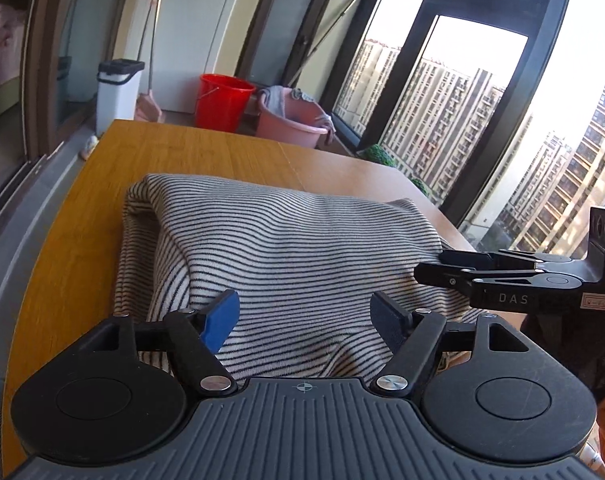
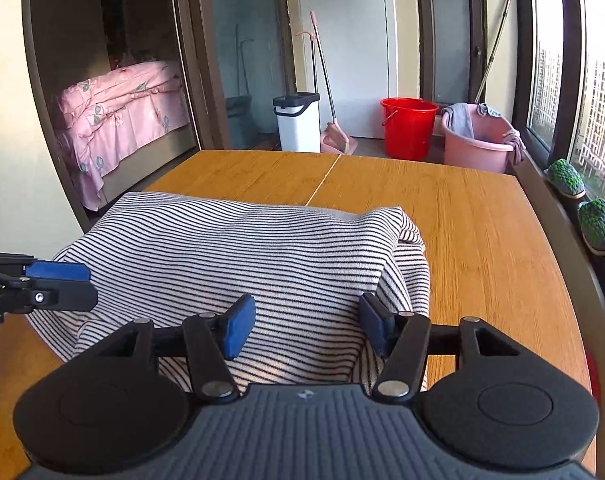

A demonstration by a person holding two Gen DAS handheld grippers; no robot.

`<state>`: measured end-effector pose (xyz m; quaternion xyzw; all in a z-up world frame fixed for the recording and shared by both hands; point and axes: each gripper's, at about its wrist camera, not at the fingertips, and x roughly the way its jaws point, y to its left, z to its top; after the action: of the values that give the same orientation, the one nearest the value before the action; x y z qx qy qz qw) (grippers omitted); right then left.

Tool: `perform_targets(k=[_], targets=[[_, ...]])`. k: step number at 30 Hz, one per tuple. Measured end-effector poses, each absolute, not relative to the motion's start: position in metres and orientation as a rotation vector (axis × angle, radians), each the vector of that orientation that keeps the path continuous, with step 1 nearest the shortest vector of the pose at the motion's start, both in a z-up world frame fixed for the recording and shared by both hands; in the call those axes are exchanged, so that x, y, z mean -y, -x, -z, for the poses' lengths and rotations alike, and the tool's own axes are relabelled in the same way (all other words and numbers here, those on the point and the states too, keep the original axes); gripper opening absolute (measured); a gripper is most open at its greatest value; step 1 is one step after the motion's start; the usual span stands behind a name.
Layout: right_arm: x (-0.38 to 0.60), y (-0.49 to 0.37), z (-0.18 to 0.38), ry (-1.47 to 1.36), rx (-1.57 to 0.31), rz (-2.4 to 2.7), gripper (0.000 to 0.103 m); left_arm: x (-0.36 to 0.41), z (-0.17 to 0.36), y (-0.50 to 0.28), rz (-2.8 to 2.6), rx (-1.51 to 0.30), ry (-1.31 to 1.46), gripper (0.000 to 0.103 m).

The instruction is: Fold clothes

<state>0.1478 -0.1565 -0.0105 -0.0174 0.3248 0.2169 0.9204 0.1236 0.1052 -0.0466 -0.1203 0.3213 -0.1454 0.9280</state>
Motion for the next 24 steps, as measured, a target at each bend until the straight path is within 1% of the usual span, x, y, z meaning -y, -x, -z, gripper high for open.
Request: perform_targets(k=[5,9,13,16,17,18,20,24], targets=[[0.162,-0.123,0.020,0.027,-0.719,-0.441,0.060,-0.112,0.051,-0.127,0.282,-0.643,0.245,0.076],[0.165,-0.107,0.019,0.000,-0.718,-0.454,0.062,-0.111,0.053,-0.126,0.268,-0.635,0.230,0.077],[0.162,-0.103,0.014,0.017,-0.708,-0.457,0.064,-0.110,0.053,-0.125,0.268,-0.634,0.219,0.080],[0.161,-0.106,-0.002,0.019,-0.668,-0.446,0.067,-0.109,0.054,-0.125,0.277,-0.631,0.211,0.083],[0.162,-0.107,-0.009,0.028,-0.640,-0.441,0.070,-0.109,0.054,-0.124,0.279,-0.630,0.211,0.084],[0.161,-0.107,-0.016,0.040,-0.610,-0.434,0.075,-0.108,0.054,-0.124,0.283,-0.629,0.211,0.085],[0.160,-0.111,-0.031,0.053,-0.551,-0.436,0.080,-0.108,0.055,-0.124,0.289,-0.626,0.214,0.089],[0.153,-0.130,-0.041,0.032,-0.521,-0.462,0.080,-0.105,0.055,-0.123,0.299,-0.623,0.218,0.093]])
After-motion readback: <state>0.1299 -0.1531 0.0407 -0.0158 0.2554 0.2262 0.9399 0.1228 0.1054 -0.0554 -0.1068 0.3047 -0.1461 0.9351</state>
